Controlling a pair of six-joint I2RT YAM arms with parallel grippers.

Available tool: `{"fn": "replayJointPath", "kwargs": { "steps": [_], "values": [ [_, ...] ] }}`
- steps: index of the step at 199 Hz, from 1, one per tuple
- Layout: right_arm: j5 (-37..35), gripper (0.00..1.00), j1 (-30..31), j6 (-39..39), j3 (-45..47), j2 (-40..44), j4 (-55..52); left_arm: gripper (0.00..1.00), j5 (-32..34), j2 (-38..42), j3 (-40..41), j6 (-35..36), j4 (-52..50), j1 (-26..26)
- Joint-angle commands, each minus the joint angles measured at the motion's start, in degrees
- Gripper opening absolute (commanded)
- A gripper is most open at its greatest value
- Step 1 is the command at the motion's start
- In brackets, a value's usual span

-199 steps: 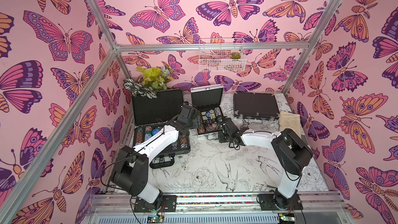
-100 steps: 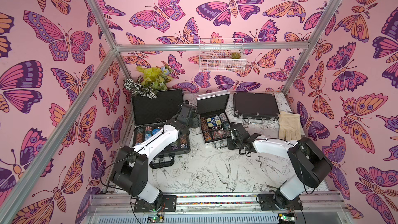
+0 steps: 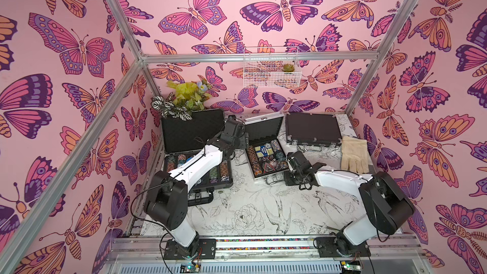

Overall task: Close the poker set cases
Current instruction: Move the poker set case to the center of the board, then close the lid of the poker set case.

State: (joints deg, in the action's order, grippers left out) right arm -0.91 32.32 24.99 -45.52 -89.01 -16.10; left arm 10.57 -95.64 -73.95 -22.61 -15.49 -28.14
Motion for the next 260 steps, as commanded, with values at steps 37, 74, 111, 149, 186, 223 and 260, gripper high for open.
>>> {"fn": "replayJointPath", "kwargs": {
  "steps": [37, 74, 111, 149, 186, 223, 260],
  "values": [
    [0.5, 0.44, -1.3, -0.5, -1.2, 6.4, -5.8, 0.8, 2.2, 0.2, -2.7, 4.8, -1.6, -0.1],
    [3.6, 0.43, -1.5, 1.5, -3.7, 7.5, -3.4, 0.8, 1.6, 5.5, -2.5, 4.8, -1.6, 0.1],
    [5.8, 0.41, -1.5, 5.8, -9.9, 5.7, 2.6, 0.82, -1.7, 6.8, -5.5, 4.1, -1.8, 2.3],
    [5.9, 0.39, -1.5, 11.3, -16.8, -0.6, 9.2, 0.83, -11.5, 1.7, -11.3, 0.4, -1.4, 7.3],
    [7.2, 0.35, -1.6, 18.5, -18.8, -6.3, 19.5, 0.83, -20.7, -3.8, -15.9, -3.3, 1.2, 10.6],
    [6.5, 0.33, -1.6, 24.5, -19.9, -10.9, 27.0, 0.82, -25.1, -7.8, -20.1, -4.5, 1.9, 11.0],
    [4.6, 0.32, -1.7, 30.1, -19.9, -13.3, 32.6, 0.79, -31.4, -11.0, -22.3, -5.7, 2.2, 10.8]
  ]
}}
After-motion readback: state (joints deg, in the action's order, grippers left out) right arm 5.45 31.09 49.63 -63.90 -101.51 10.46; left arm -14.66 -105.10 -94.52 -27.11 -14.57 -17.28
